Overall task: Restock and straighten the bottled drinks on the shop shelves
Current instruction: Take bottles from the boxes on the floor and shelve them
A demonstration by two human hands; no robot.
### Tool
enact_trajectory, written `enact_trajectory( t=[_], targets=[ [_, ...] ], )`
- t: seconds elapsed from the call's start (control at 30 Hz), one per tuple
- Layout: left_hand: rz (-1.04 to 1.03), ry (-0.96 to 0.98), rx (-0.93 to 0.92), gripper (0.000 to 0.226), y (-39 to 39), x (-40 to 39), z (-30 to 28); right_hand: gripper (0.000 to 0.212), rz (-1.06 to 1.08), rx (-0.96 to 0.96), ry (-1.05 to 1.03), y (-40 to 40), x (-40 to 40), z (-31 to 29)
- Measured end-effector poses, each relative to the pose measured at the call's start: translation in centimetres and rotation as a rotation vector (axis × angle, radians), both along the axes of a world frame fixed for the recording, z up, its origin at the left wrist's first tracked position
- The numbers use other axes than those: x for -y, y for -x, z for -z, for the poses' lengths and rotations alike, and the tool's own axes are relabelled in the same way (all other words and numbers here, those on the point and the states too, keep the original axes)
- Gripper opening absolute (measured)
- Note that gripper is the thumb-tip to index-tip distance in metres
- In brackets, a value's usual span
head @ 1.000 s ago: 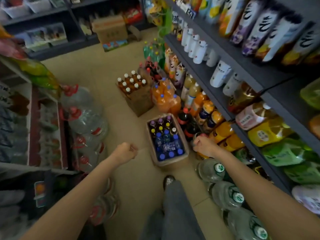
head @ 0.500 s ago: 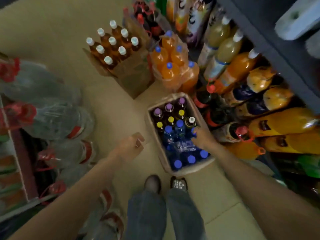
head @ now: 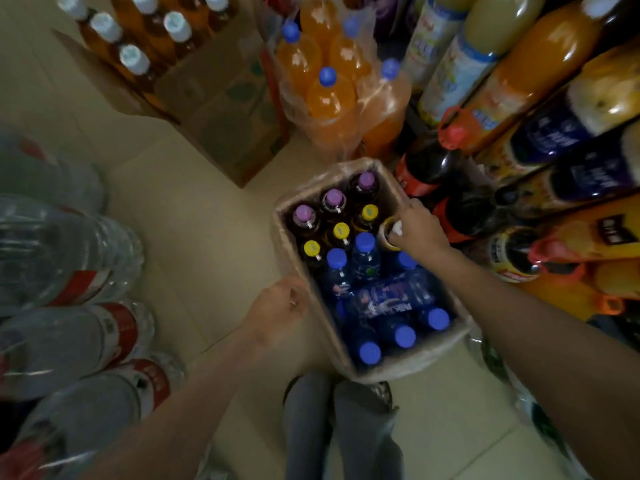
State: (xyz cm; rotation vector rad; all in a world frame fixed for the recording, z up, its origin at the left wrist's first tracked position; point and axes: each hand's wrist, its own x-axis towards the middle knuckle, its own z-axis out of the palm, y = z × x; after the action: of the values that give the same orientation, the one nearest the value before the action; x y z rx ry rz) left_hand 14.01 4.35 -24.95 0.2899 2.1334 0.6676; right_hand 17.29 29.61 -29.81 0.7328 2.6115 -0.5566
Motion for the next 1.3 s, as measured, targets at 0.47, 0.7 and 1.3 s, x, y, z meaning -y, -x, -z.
enact_trajectory(
  t=[0.47,0.7,1.3],
  targets=[
    [0.408,-0.42,-0.154,0.086,0.4,-10.1,-41.8,0.014,-0.037,-0.61,0.286,-7.3,-1.2,-57.3],
    [0.519,-0.675,-0.074,0.036,-11.2,-13.3,-59.6,0.03,0.356,-0.801,0.442,-23.6,1.6,-69.9],
    [1.251,-1.087,-0.528,0.063,-53.8,-30.8,-78.3,0.046,1.037,-1.18,-0.387,-66.0,-3.8,-83.2]
  ],
)
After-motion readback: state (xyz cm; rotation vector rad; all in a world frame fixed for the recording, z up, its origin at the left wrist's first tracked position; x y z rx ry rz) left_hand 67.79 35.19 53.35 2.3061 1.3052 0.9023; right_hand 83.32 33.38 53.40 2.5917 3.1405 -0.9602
